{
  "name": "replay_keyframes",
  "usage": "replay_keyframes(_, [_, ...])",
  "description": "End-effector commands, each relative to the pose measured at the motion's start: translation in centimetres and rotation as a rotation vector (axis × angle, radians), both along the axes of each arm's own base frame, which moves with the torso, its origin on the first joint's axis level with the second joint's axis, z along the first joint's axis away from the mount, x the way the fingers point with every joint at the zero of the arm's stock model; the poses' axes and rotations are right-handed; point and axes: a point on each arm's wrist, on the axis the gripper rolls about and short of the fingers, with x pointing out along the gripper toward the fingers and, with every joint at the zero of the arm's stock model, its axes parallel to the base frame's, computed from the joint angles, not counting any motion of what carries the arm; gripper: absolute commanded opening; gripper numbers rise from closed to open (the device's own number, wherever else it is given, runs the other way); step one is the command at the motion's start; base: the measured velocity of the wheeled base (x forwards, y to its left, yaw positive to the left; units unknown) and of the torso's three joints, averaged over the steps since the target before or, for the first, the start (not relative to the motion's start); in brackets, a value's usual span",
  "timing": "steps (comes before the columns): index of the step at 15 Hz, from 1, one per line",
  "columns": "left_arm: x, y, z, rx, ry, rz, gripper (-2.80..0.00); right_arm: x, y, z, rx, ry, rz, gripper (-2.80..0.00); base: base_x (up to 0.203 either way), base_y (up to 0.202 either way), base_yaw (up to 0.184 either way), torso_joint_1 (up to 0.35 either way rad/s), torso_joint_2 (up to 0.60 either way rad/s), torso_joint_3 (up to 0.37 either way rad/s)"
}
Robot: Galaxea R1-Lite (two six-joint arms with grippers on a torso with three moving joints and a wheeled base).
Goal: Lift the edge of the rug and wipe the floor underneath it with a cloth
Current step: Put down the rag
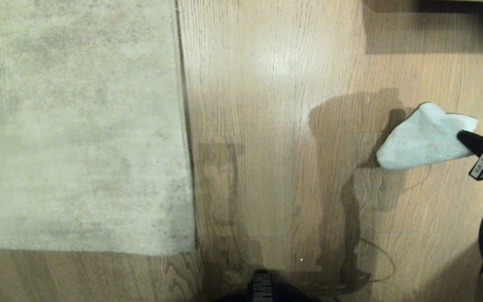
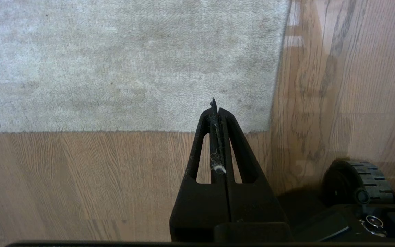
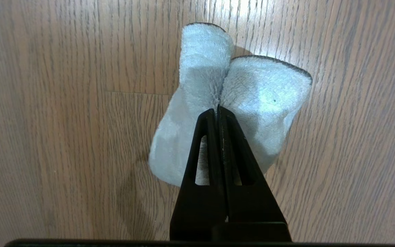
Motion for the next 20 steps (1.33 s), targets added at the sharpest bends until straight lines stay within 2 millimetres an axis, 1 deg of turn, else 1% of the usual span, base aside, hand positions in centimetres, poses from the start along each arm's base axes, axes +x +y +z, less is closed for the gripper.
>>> replay_keyframes(1, [0.0, 0.0, 0.0, 0.0, 0.001, 0.0, -2.8, 0.3, -0.1, -0.2, 0.001, 0.005, 0.002, -2.8, 0.0, 0.0, 0.0, 0.0, 0.0, 0.0])
replay_keyframes(4, [0.0, 0.0, 0.0, 0.0, 0.001, 0.0, -2.8, 0.5, -0.2, 0.3, -0.019, -0.016, -0.003, -2.8, 0.0, 0.0, 0.0, 0.0, 0.0, 0.0])
replay_keyframes(7, [0.0, 0.0, 0.0, 0.0, 0.001, 0.001, -2.8, 0.9, -0.5, 1.7, -0.032, -0.063, -0.012, -2.8, 0.0, 0.0, 0.0, 0.0, 0.0, 0.0])
replay_keyframes(9, [0.0, 0.0, 0.0, 0.0, 0.001, 0.001, -2.8, 1.0, -0.8, 2.2, -0.036, -0.072, -0.023, -2.8, 0.0, 0.0, 0.0, 0.0, 0.0, 0.0])
replay_keyframes(10, [0.0, 0.0, 0.0, 0.0, 0.001, 0.001, -2.8, 0.9, -0.9, 2.3, -0.038, -0.073, -0.028, -1.96, 0.0, 0.0, 0.0, 0.0, 0.0, 0.0])
replay_keyframes(11, [0.0, 0.0, 0.0, 0.0, 0.001, 0.001, -2.8, 0.9, -1.0, 2.3, -0.045, -0.075, -0.033, 0.0, 0.0, 0.0, 0.0, 0.0, 0.0, 0.0])
replay_keyframes(13, [0.0, 0.0, 0.0, 0.0, 0.001, 0.001, -2.8, 0.8, -1.2, 2.6, -0.053, -0.086, -0.044, 0.0, 0.0, 0.0, 0.0, 0.0, 0.0, 0.0])
replay_keyframes(15, [0.0, 0.0, 0.0, 0.0, 0.001, -0.001, -2.8, 0.8, -1.5, 3.3, -0.059, -0.109, -0.059, 0.0, 0.0, 0.0, 0.0, 0.0, 0.0, 0.0])
replay_keyframes(18, [0.0, 0.0, 0.0, 0.0, 0.001, 0.001, -2.8, 0.9, -2.1, 4.3, -0.07, -0.138, -0.079, 0.0, 0.0, 0.0, 0.0, 0.0, 0.0, 0.0])
replay_keyframes(20, [0.0, 0.0, 0.0, 0.0, 0.001, 0.001, -2.8, 1.0, -2.2, 5.5, -0.081, -0.174, -0.084, 0.0, 0.0, 0.0, 0.0, 0.0, 0.0, 0.0])
